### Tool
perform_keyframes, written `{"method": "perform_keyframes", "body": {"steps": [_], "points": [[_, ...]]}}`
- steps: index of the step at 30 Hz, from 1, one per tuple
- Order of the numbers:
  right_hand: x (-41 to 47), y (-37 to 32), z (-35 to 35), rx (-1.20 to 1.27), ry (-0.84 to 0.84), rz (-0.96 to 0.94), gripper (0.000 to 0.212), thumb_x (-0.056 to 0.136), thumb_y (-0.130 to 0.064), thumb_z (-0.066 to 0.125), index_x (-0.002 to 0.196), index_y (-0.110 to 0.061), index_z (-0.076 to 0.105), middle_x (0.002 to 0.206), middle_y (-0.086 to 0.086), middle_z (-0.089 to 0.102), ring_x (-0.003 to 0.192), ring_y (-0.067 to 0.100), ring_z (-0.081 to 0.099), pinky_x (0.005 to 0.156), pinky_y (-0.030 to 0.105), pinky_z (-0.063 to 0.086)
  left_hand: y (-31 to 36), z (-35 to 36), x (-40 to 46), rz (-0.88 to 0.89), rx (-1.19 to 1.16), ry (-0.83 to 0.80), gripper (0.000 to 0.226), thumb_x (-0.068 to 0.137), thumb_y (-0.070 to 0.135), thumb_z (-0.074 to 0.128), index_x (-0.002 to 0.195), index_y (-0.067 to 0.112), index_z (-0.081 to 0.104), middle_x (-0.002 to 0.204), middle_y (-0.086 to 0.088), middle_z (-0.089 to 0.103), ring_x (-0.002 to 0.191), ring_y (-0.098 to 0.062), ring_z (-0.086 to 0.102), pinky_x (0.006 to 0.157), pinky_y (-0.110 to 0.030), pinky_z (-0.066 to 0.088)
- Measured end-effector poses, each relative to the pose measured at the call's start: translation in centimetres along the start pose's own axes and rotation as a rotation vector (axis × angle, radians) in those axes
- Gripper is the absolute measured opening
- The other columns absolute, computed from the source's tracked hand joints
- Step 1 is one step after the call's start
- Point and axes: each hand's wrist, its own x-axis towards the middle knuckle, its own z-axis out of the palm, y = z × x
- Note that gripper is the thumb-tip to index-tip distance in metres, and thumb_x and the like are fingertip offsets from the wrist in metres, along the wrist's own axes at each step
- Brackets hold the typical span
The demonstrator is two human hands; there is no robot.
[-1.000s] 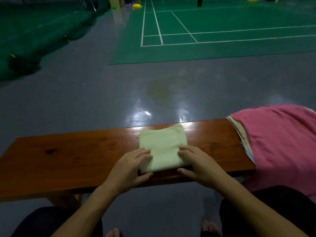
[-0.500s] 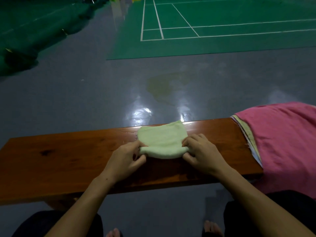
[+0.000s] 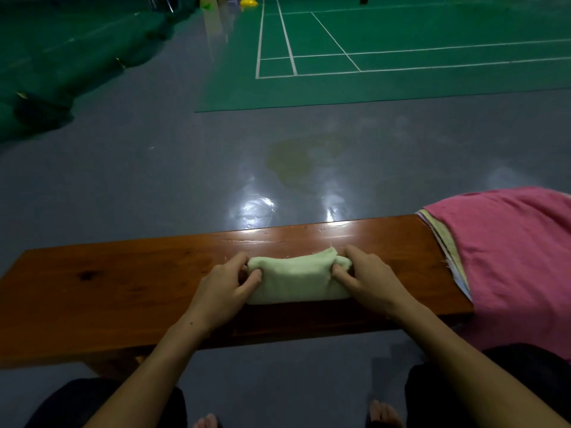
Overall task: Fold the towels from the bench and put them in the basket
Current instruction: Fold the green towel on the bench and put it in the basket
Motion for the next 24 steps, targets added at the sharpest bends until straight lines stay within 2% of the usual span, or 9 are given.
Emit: {"method": "perform_keyframes", "body": {"steps": [4, 6, 10, 13, 15, 17, 19, 21, 24], "points": [[0.3, 0.2, 0.6, 0.121, -0.015, 0.081, 0.024, 0.100, -0.047, 0.059, 0.083, -0.032, 0.051, 0.074, -0.008, 0.059, 0.067, 0.008, 0.055, 0.059, 0.034, 0.041, 0.1, 0.2, -0.1, -0.070, 0.031, 0.018, 0.043, 0.086, 0.067, 0.042, 0.089, 0.027, 0.057, 0.079, 0.014, 0.067, 0.077, -0.013, 0.064, 0.065, -0.039, 0.051], [0.6, 0.2, 0.9, 0.143, 0.002, 0.110, 0.033, 0.099, -0.053, 0.059, 0.084, -0.024, 0.055, 0.077, -0.006, 0.059, 0.071, 0.015, 0.056, 0.063, 0.042, 0.047, 0.2, 0.4, -0.1, -0.112, 0.123, 0.002, 0.040, 0.090, 0.064, 0.045, 0.088, 0.026, 0.056, 0.080, 0.012, 0.066, 0.080, -0.017, 0.063, 0.065, -0.037, 0.049], [0.9, -0.1, 1.5, -0.044, 0.031, 0.237, 0.042, 0.092, -0.070, 0.056, 0.102, -0.028, 0.060, 0.093, -0.011, 0.066, 0.085, 0.015, 0.064, 0.077, 0.042, 0.057, 0.8, 0.6, 0.0, -0.166, 0.384, -0.074, 0.033, 0.098, 0.059, 0.048, 0.095, 0.027, 0.054, 0.093, 0.006, 0.070, 0.092, -0.025, 0.066, 0.070, -0.037, 0.048], [0.9, -0.3, 1.5, -0.235, 0.135, 0.272, 0.054, 0.088, -0.084, 0.042, 0.099, -0.033, 0.056, 0.088, -0.010, 0.069, 0.078, 0.014, 0.066, 0.072, 0.040, 0.059, 1.0, 0.1, 0.1, -0.175, 0.412, -0.018, 0.031, 0.092, 0.059, 0.052, 0.096, 0.028, 0.053, 0.096, 0.008, 0.068, 0.092, -0.023, 0.066, 0.069, -0.036, 0.050], [0.8, -0.9, 1.4, -0.364, 0.257, 0.198, 0.057, 0.092, -0.081, 0.035, 0.106, -0.030, 0.057, 0.096, -0.006, 0.069, 0.085, 0.017, 0.064, 0.074, 0.040, 0.058, 1.0, -0.1, 0.1, -0.032, 0.440, 0.099, 0.031, 0.088, 0.059, 0.052, 0.102, 0.032, 0.056, 0.101, 0.011, 0.064, 0.093, -0.019, 0.062, 0.069, -0.037, 0.053], [0.2, -2.2, 1.8, -0.439, 0.319, 0.005, 0.055, 0.098, -0.070, 0.039, 0.122, -0.025, 0.059, 0.123, 0.002, 0.064, 0.109, 0.024, 0.058, 0.089, 0.043, 0.053, 1.3, 0.6, 0.2, 0.148, 0.417, 0.164, 0.041, 0.089, 0.055, 0.052, 0.117, 0.027, 0.062, 0.117, 0.005, 0.065, 0.105, -0.021, 0.061, 0.081, -0.040, 0.056], [-0.9, -3.6, 3.4, -0.408, 0.254, -0.211, 0.054, 0.100, -0.058, 0.045, 0.139, -0.022, 0.054, 0.149, 0.009, 0.051, 0.135, 0.033, 0.048, 0.110, 0.050, 0.044, 1.8, 2.2, 0.1, 0.282, 0.407, 0.123, 0.053, 0.094, 0.052, 0.051, 0.135, 0.020, 0.062, 0.142, -0.003, 0.060, 0.132, -0.024, 0.055, 0.105, -0.043, 0.050], [-1.9, -4.2, 5.5, -0.433, 0.131, -0.299, 0.058, 0.103, -0.053, 0.042, 0.151, -0.021, 0.044, 0.161, 0.012, 0.040, 0.147, 0.039, 0.037, 0.119, 0.060, 0.033, 2.1, 4.1, -0.5, 0.335, 0.470, 0.022, 0.061, 0.102, 0.052, 0.041, 0.151, 0.018, 0.051, 0.161, -0.004, 0.046, 0.152, -0.023, 0.037, 0.123, -0.044, 0.032], [-2.4, -3.3, 6.9, -0.501, 0.089, -0.322, 0.061, 0.108, -0.052, 0.034, 0.158, -0.018, 0.039, 0.161, 0.010, 0.042, 0.146, 0.038, 0.042, 0.119, 0.064, 0.031, 1.9, 6.1, -1.4, 0.287, 0.535, -0.045, 0.066, 0.108, 0.052, 0.019, 0.162, 0.018, 0.037, 0.169, -0.003, 0.035, 0.159, -0.021, 0.024, 0.129, -0.044, 0.020]]}}
